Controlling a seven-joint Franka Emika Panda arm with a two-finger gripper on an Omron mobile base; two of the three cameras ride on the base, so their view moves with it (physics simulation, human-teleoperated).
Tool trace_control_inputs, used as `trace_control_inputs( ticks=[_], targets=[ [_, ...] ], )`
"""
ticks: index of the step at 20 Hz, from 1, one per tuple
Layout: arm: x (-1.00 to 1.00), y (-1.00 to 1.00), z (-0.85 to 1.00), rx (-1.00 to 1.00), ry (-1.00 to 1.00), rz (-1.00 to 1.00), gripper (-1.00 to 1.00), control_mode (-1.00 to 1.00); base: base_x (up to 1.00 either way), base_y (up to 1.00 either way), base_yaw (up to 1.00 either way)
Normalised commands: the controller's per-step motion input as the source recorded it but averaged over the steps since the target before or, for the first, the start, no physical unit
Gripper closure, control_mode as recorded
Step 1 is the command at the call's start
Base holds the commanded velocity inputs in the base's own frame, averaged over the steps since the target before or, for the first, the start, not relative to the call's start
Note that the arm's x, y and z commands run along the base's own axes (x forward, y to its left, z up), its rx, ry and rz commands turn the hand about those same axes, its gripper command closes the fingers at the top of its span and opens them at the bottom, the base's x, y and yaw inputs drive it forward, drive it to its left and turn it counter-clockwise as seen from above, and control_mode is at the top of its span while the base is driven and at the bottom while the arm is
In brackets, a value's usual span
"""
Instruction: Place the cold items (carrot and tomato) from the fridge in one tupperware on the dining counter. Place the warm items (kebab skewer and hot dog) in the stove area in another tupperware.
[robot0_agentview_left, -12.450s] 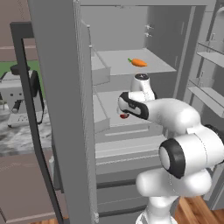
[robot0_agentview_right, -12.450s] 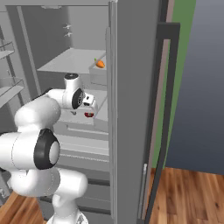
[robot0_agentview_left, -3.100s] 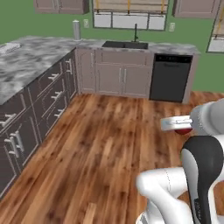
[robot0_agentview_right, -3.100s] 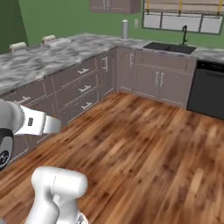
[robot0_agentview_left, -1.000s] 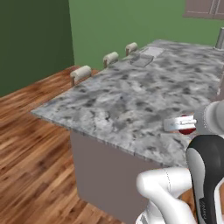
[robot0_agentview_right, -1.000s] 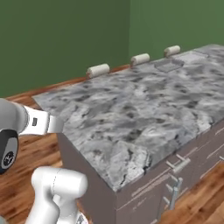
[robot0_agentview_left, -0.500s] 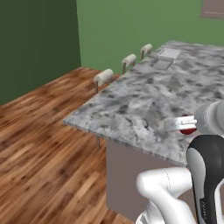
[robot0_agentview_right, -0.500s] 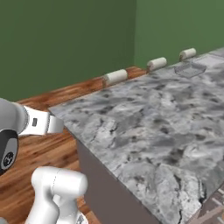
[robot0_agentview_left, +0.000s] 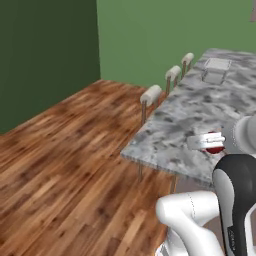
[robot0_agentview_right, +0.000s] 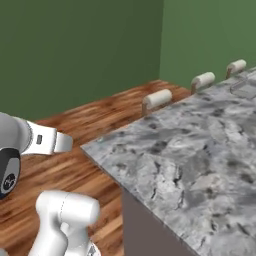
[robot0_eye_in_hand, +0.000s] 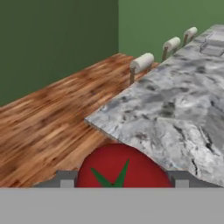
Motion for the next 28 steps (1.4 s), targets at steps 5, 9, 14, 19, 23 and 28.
trace_control_inputs(
  ticks=[5, 9, 14, 19, 23, 28],
  targets=[
    [0.0, 0.0, 0.0, 0.0, 0.0, 0.0, 1.0, 1.0, 0.46, 1.0, -0.13],
    [0.0, 0.0, 0.0, 0.0, 0.0, 0.0, 1.0, 1.0, 0.47, 1.0, -0.15],
    [0.0, 0.0, 0.0, 0.0, 0.0, 0.0, 1.0, 1.0, 0.47, 1.0, -0.15],
    [0.0, 0.0, 0.0, 0.0, 0.0, 0.0, 1.0, 1.0, 0.54, 1.0, -0.28],
    [0.0, 0.0, 0.0, 0.0, 0.0, 0.0, 1.0, 1.0, 0.69, 0.97, -0.45],
    [0.0, 0.0, 0.0, 0.0, 0.0, 0.0, 1.0, 1.0, 0.76, 0.85, -0.54]
  ],
)
